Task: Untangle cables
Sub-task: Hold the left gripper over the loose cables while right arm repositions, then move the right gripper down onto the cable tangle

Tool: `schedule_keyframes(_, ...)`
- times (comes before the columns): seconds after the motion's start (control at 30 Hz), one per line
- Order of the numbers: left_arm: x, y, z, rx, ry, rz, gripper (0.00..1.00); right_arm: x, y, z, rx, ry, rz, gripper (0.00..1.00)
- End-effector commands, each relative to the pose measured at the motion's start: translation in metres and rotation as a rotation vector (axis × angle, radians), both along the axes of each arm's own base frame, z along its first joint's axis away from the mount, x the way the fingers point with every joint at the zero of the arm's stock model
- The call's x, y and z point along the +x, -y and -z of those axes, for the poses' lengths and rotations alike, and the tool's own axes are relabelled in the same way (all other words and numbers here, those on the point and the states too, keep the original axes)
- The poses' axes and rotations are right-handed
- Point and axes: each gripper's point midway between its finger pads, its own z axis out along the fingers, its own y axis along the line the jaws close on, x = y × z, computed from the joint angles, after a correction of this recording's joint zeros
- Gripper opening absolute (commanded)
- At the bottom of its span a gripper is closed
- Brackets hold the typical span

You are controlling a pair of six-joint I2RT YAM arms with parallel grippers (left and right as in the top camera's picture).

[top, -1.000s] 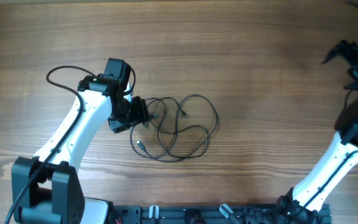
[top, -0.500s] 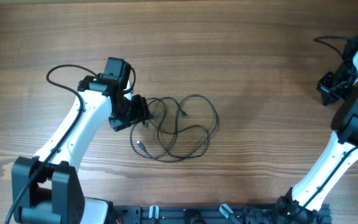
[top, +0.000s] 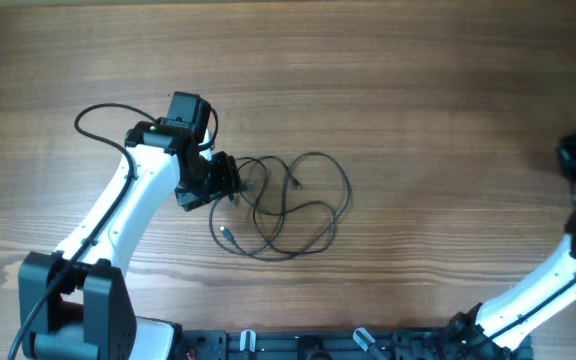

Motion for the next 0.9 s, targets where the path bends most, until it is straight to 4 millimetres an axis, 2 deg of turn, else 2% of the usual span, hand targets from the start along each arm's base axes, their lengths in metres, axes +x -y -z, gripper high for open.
schedule_keyframes(0.0,-0.002,0.001,0.002,0.004,-0.004,0.017,0.67,-0.107,0.006,0.078,0.141,-0.236,0.286,0.17)
schedule_keyframes(0.07,-0.002,0.000,0.002,0.005,-0.005,0.017,0.67,-0.121,0.016,0.080,0.199,-0.175,0.382,0.15)
schedule_keyframes(0.1,-0.002,0.000,0.002,0.005,-0.005,0.016,0.67,-0.124,0.021,0.081,0.226,-0.131,0.413,0.09)
schedule_keyframes(0.13,-0.002,0.001,0.002,0.004,-0.005,0.016,0.67,-0.125,0.025,0.081,0.270,-0.071,0.445,0.04)
schedule_keyframes(0.17,-0.002,0.001,0.002,0.004,-0.004,0.016,0.67,-0.120,0.025,0.080,0.331,0.008,0.473,0.05)
schedule_keyframes(0.2,-0.001,0.001,0.002,0.004,0.000,0.016,0.67,-0.113,0.023,0.078,0.368,0.064,0.459,0.08)
schedule_keyframes(0.33,0.001,0.001,0.002,0.002,0.007,0.016,0.67,-0.094,0.011,0.075,0.417,0.111,0.409,0.34)
schedule_keyframes(0.47,0.002,0.001,0.002,0.001,0.012,0.017,0.67,-0.063,-0.011,0.070,0.412,0.101,0.264,0.41)
schedule_keyframes(0.53,0.003,0.002,0.001,0.000,0.019,0.017,0.67,-0.037,-0.025,0.063,0.394,0.106,0.146,0.46)
schedule_keyframes(0.6,0.003,0.002,0.002,0.000,0.017,0.016,0.67,0.001,-0.044,0.049,0.355,0.126,-0.016,0.49)
schedule_keyframes(0.63,0.002,0.001,0.002,0.001,0.013,0.017,0.66,0.025,-0.060,0.039,0.331,0.142,-0.137,0.52)
schedule_keyframes(0.67,0.003,0.001,0.002,0.006,0.016,0.016,0.62,0.051,-0.081,0.025,0.309,0.154,-0.295,0.53)
schedule_keyframes(0.7,0.005,-0.004,0.003,0.031,0.022,-0.001,0.58,0.063,-0.094,0.018,0.300,0.157,-0.381,0.53)
schedule_keyframes(0.77,0.012,-0.016,0.004,0.086,0.040,-0.073,0.56,0.081,-0.122,0.003,0.288,0.152,-0.550,0.53)
schedule_keyframes(0.87,0.027,-0.029,-0.003,0.085,0.079,-0.131,0.53,0.095,-0.164,-0.020,0.290,0.137,-0.751,0.53)
